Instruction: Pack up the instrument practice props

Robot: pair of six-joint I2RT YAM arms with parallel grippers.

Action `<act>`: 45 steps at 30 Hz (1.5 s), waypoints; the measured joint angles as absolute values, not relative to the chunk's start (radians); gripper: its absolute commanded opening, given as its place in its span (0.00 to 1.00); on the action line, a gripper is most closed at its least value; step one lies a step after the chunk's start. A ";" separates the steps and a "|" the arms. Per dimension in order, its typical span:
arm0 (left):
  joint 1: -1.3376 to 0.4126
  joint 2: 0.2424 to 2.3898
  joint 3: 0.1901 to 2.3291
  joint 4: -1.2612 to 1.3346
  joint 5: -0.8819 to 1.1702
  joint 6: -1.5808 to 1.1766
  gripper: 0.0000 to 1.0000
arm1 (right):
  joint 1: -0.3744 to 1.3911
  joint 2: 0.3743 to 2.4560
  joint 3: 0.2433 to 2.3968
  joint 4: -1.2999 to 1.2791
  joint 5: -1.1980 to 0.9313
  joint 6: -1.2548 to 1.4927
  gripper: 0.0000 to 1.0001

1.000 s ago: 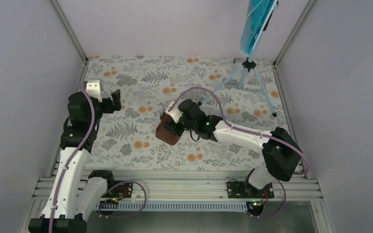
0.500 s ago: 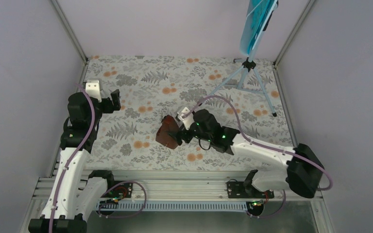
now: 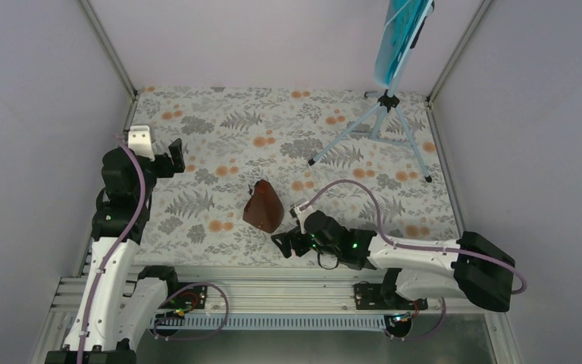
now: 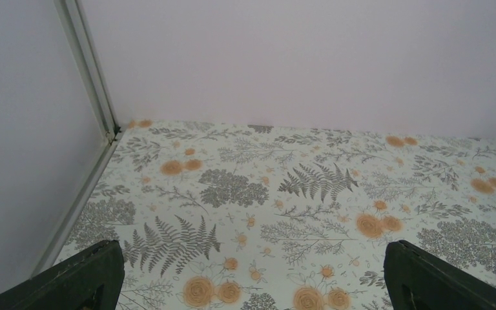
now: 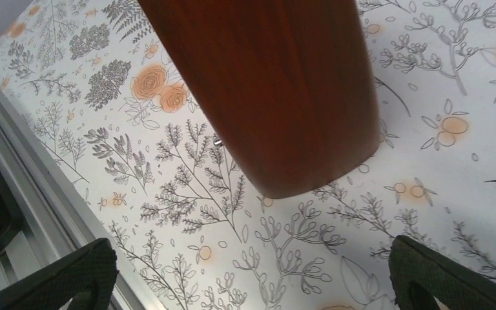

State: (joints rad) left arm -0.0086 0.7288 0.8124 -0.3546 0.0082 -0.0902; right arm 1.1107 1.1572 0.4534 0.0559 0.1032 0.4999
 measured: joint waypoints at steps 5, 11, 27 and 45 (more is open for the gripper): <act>-0.009 0.726 0.812 -0.355 -0.003 -0.090 1.00 | 1.146 1.212 0.453 0.108 0.130 0.576 1.00; -0.009 0.726 0.812 -0.355 -0.012 -0.090 1.00 | 1.146 1.325 0.466 0.165 0.145 0.618 1.00; -0.009 0.735 0.812 -0.356 -0.027 -0.090 1.00 | 0.989 1.440 0.503 0.196 0.181 0.603 1.00; -0.009 0.719 0.812 -0.356 -0.054 -0.090 1.00 | 0.803 1.273 0.485 0.245 0.025 0.490 1.00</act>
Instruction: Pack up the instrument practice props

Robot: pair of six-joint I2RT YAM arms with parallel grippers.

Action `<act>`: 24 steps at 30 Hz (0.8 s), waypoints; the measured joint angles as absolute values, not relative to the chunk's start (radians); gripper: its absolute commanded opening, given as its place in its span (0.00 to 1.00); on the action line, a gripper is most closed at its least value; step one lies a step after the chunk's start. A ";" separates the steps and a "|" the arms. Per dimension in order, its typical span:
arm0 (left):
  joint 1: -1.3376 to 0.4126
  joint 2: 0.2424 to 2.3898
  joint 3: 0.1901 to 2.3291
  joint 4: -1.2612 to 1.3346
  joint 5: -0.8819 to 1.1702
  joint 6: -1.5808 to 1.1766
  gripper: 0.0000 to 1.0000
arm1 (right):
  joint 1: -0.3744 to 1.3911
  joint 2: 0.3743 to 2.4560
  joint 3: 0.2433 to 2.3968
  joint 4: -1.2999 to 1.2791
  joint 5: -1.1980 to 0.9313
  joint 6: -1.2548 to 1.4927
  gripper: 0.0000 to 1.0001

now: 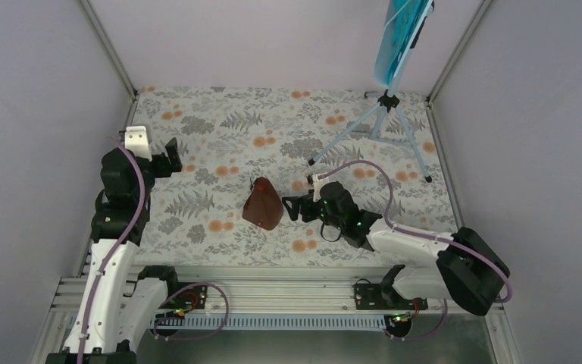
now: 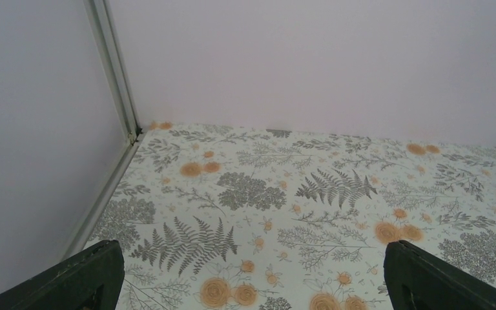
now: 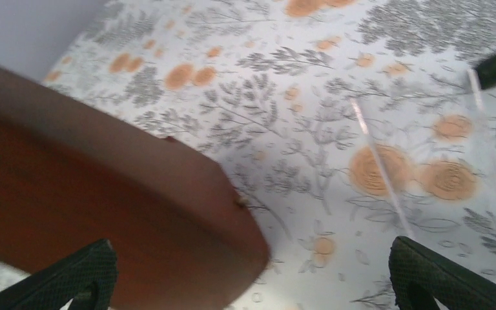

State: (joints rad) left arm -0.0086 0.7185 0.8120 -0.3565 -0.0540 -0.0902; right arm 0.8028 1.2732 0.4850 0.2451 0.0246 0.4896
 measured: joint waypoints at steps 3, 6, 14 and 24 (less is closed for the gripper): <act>-0.009 0.715 0.812 -0.356 -0.054 -0.090 1.00 | 0.859 1.230 0.501 0.207 0.040 0.512 1.00; -0.009 0.715 0.812 -0.357 -0.057 -0.090 1.00 | 0.938 1.223 0.566 0.126 0.093 0.574 0.99; -0.009 0.715 0.812 -0.358 -0.061 -0.090 1.00 | 1.067 1.224 0.801 -0.057 0.279 0.828 1.00; -0.009 0.712 0.812 -0.361 -0.070 -0.093 1.00 | 1.160 1.351 0.937 -0.122 0.426 0.960 0.87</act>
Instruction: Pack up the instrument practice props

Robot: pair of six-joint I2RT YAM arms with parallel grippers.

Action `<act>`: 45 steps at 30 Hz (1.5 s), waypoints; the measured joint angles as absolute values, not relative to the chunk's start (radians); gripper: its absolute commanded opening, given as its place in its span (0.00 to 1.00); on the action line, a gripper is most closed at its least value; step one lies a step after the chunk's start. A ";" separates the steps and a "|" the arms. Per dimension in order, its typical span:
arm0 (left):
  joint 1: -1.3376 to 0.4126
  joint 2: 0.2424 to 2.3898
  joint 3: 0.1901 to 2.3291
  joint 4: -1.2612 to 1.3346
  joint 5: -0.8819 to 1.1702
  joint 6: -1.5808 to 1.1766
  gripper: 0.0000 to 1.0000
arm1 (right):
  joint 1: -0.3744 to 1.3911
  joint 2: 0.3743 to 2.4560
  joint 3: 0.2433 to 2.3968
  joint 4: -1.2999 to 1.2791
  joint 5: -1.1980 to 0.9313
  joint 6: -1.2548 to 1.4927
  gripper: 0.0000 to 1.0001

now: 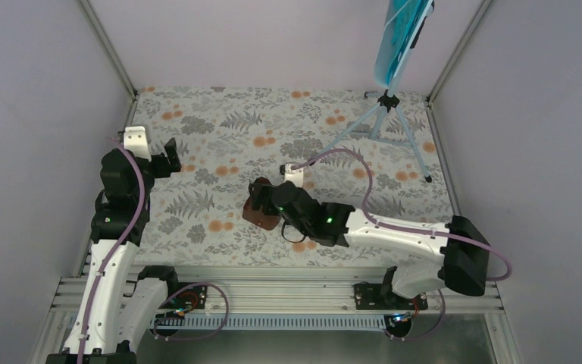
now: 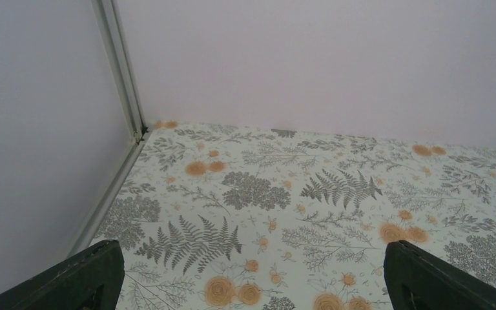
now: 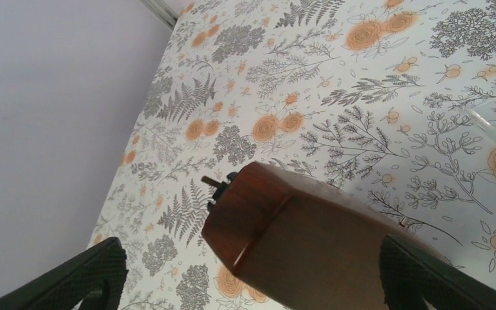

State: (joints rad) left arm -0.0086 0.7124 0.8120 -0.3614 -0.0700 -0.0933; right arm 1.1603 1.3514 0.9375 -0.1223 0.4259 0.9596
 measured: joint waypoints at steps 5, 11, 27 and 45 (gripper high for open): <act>-0.009 0.711 0.812 -0.363 -0.077 -0.094 1.00 | 1.222 1.423 0.978 -0.150 0.529 0.957 0.83; -0.009 0.709 0.812 -0.371 -0.079 -0.094 1.00 | 1.237 1.505 1.029 -0.203 0.638 0.945 0.72; -0.009 0.709 0.812 -0.376 -0.079 -0.093 1.00 | 1.236 1.710 1.191 -0.272 0.770 0.852 0.52; -0.009 0.722 0.812 -0.376 -0.036 -0.092 1.00 | 1.177 1.474 0.850 0.112 0.518 0.272 0.47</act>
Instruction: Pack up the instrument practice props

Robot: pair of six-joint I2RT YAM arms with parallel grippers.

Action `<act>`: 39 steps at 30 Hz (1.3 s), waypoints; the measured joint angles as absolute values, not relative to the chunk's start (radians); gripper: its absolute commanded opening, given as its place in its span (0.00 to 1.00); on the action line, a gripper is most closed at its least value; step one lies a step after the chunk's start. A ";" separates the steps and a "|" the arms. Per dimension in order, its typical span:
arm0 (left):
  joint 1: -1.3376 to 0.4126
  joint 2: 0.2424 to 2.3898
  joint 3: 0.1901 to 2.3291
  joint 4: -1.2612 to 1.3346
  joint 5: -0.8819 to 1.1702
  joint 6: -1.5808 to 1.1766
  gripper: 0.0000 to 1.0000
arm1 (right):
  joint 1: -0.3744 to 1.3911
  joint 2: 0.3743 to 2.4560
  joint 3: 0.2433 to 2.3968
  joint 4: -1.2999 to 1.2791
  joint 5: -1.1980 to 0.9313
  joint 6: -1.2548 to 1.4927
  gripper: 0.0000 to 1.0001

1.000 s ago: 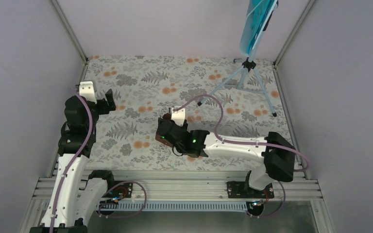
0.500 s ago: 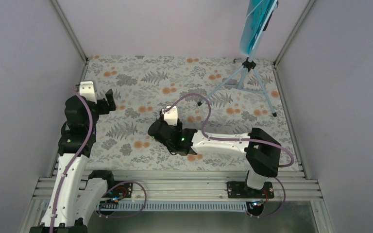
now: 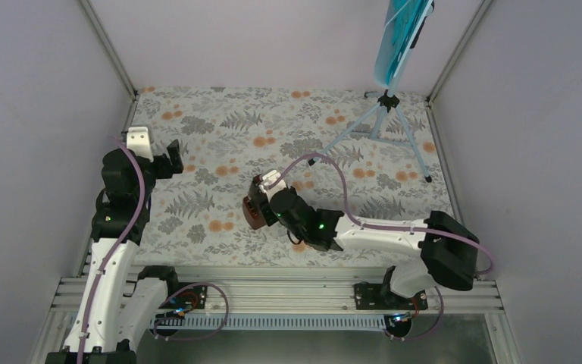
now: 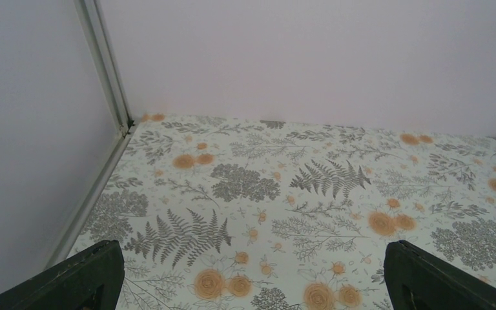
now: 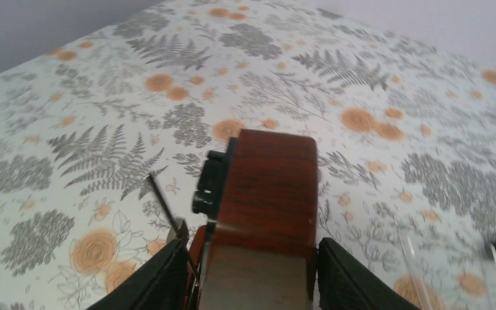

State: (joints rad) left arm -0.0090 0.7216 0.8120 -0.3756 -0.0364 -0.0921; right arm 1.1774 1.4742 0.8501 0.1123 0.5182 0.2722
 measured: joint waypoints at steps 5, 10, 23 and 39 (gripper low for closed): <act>-0.009 0.722 0.812 -0.375 -0.017 -0.089 1.00 | 1.151 1.412 0.799 0.157 0.373 0.132 0.50; -0.009 0.722 0.812 -0.375 -0.004 -0.089 1.00 | 1.150 1.374 0.768 0.172 0.302 0.087 0.76; -0.009 0.722 0.806 -0.373 -0.003 -0.089 1.00 | 1.158 1.364 0.712 0.167 0.414 0.403 0.99; -0.009 0.723 0.800 -0.365 0.005 -0.089 1.00 | 1.190 1.512 0.738 0.122 0.529 0.480 1.00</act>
State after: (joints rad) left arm -0.0086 0.7227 0.8001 -0.3653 0.0048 -0.0895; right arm 1.1900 1.5120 0.7376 0.1219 0.5285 0.4805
